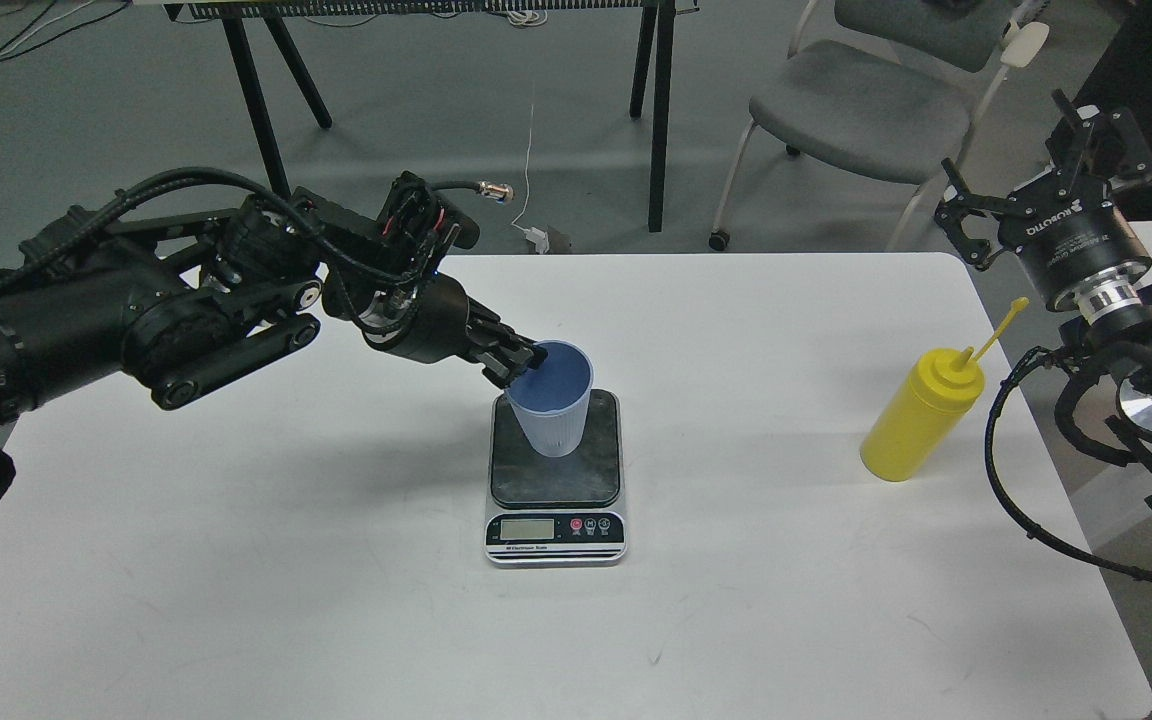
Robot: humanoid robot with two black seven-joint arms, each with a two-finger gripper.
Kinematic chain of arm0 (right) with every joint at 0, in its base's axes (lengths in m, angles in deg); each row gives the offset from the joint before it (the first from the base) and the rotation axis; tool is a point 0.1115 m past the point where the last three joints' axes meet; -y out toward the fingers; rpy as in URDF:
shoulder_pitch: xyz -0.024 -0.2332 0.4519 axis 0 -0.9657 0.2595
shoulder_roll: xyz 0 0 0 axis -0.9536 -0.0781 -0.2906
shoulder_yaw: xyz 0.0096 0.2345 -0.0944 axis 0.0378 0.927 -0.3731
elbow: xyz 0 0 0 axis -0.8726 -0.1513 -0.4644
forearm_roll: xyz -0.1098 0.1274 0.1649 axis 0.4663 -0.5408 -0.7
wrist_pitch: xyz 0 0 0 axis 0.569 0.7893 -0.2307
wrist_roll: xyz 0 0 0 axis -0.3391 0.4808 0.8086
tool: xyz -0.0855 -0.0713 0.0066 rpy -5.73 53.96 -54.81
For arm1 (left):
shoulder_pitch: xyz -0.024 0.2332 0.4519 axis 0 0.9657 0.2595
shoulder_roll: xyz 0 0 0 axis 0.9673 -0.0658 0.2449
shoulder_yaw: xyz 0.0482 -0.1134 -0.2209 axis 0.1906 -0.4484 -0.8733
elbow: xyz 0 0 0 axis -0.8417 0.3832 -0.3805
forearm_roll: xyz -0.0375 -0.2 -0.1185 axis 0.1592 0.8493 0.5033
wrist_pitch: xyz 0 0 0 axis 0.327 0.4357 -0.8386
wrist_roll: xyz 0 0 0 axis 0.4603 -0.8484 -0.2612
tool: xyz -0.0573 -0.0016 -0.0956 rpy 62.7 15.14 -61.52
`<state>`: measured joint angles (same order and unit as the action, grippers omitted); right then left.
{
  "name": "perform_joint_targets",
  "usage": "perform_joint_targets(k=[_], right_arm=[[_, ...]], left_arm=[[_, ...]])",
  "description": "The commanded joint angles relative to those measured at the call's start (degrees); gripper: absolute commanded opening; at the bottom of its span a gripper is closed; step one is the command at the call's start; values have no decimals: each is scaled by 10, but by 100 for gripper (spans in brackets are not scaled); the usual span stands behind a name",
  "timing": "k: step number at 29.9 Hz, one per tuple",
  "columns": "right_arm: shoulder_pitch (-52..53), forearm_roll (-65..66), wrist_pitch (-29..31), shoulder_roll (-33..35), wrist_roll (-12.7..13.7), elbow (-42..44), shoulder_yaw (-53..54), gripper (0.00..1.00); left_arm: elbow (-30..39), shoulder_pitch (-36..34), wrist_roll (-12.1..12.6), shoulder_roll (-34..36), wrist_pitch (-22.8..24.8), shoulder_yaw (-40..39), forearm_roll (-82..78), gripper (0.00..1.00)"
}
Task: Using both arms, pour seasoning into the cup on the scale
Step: 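Lift the cup and carry it onto the scale with the left gripper, then release the cup on the scale and retract the left arm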
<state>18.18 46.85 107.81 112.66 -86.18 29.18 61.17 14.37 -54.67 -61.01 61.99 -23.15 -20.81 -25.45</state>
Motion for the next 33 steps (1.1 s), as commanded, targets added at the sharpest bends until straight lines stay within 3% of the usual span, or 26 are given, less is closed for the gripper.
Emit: perform_joint_targets(k=[1,13,21,28,33], right_arm=[[-2,0,0,0,0,0,0,100],[-2,0,0,-1,0,-1,0,100],[-2,0,0,-2,0,-1,0,100],[-2,0,0,-3,0,-1,0,100],[-2,0,0,-4,0,-1,0,100]], left_arm=[[-17,6,0,-8,0,0,1,1],[-19,5,0,-35,0,-2,5,3],[-19,6,0,-36,0,-3,11,11],[-19,5,0,-35,0,-9,69,42],[-17,5,0,-31,0,-5,90,46]])
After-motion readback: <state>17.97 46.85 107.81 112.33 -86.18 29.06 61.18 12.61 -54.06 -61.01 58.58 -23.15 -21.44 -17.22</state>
